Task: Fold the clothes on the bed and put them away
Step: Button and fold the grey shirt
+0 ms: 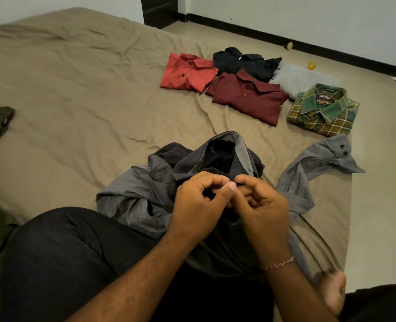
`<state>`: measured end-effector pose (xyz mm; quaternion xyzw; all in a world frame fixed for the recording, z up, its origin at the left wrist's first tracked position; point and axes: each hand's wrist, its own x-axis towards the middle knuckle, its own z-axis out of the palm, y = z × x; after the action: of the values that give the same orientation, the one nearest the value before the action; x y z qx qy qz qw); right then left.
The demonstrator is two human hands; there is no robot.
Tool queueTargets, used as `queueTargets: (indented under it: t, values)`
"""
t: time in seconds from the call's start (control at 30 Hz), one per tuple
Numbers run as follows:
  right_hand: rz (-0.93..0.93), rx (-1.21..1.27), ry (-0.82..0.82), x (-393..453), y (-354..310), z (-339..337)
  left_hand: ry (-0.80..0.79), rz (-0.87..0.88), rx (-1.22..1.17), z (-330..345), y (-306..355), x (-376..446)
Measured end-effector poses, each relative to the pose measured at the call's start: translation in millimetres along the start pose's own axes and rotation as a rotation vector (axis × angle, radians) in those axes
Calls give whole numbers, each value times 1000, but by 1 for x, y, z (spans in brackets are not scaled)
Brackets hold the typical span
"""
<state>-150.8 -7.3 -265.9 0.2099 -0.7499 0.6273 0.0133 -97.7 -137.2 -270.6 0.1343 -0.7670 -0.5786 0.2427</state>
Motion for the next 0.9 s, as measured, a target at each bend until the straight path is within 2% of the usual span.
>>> queueTargets:
  t: [0.1,0.17,0.23,0.3,0.37,0.4,0.5,0.57,0.6,0.63,0.73,0.77,0.83,0.9]
  values:
    - [-296,-430,-28,0,10,-2,-10,-36,63,1,-4,0]
    - [-428,-616,-61,3,14,-3,-36,-60,123,-1,-7,2]
    - [-471,-662,-73,6,15,-3,-45,-88,131,-2,-8,4]
    - [-432,-601,-65,8,13,-2,-42,-134,51,-2,-7,5]
    - [-267,-410,-22,7,8,0,-44,-200,-75,-3,-6,6]
    - [-122,-264,-11,7,7,1,-50,-224,-109,-3,-7,7]
    - [417,262,2,4,3,6,-75,-218,-71,-3,-12,7]
    - [617,459,-9,4,2,5,-84,-201,-20,-2,-12,6]
    - [612,437,-24,5,1,3,-84,-202,-3,-1,-12,5]
    - [522,321,-39,5,2,1,-82,-207,14,-1,-11,5]
    - [-69,-294,-69,4,11,-6,-62,-185,126,0,-11,6]
    - [-206,-439,-82,3,13,-5,-53,-149,189,-1,-12,6]
    - [-263,-544,-68,0,14,-1,-48,-36,318,-3,-11,6]
    - [-99,-428,-33,0,11,0,-53,85,406,-5,-9,5]
